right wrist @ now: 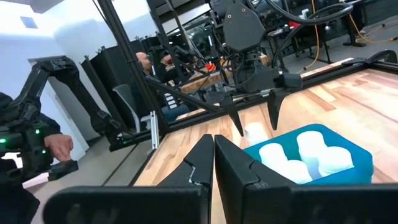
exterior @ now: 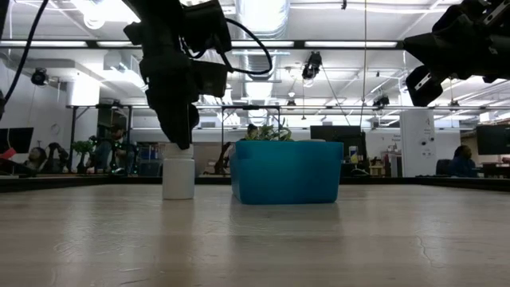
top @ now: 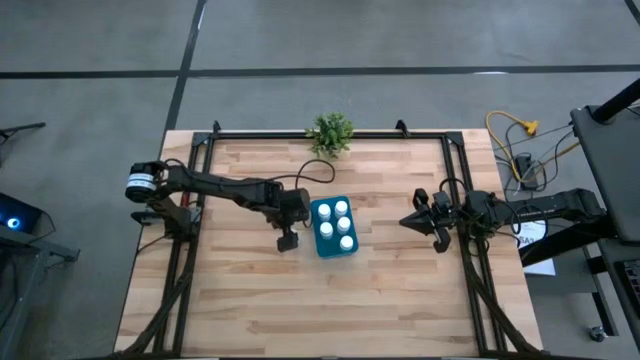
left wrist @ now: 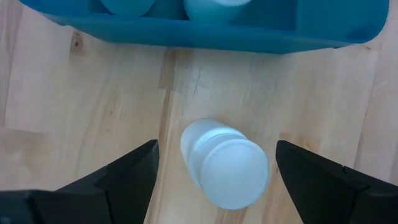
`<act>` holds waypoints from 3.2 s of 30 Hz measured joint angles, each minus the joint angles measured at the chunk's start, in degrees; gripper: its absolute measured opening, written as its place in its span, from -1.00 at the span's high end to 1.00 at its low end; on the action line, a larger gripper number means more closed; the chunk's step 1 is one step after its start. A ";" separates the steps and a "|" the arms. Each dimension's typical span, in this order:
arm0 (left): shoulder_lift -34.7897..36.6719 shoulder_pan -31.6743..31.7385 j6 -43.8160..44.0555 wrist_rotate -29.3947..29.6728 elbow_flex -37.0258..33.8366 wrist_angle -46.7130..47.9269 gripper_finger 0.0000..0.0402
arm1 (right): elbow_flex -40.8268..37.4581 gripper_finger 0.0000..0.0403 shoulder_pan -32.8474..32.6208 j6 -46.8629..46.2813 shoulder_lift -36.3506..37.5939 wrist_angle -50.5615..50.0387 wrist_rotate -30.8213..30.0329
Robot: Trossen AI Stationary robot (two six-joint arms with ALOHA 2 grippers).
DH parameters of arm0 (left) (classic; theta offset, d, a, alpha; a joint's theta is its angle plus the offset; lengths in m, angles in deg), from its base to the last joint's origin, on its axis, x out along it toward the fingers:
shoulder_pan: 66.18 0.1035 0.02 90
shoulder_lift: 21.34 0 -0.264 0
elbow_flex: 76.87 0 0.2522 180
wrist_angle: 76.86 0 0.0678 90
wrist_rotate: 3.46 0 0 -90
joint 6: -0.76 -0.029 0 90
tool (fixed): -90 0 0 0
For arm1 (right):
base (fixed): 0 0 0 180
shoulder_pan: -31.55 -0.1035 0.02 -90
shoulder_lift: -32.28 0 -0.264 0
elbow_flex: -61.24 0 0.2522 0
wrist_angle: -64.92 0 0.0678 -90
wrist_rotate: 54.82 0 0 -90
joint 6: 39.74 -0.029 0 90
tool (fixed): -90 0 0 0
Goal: Pick and place pill bottles into a basket
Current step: Put the white medicine bottle into the blue bin
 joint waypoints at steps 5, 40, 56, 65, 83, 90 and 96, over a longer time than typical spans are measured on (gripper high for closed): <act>0.00 0.00 2.58 -0.58 -1.53 -2.67 -0.51 | 0.00 0.96 0.02 -0.02 -0.01 0.00 0.00; 0.02 -1.13 1.33 -1.66 -3.25 -3.68 -0.28 | 0.00 0.96 0.02 0.00 -0.03 0.00 -0.46; 0.24 -1.12 1.33 -1.70 -3.53 -3.89 0.23 | 0.00 0.96 0.02 0.07 -0.03 0.00 -0.61; 0.07 -1.18 -0.14 -1.24 -2.37 -3.37 0.26 | 0.00 0.96 0.02 0.09 -0.03 0.00 -0.59; 2.30 -1.11 -3.17 -1.09 8.94 5.37 0.28 | 0.00 0.96 0.04 0.04 -0.02 0.00 -0.55; 2.72 -1.14 -3.34 -1.22 13.47 5.19 0.28 | -0.02 0.96 0.04 0.02 -0.01 0.00 -0.54; 2.21 -1.29 -3.20 -3.02 14.56 1.58 0.28 | -0.02 0.96 0.04 0.02 -0.03 0.00 -0.55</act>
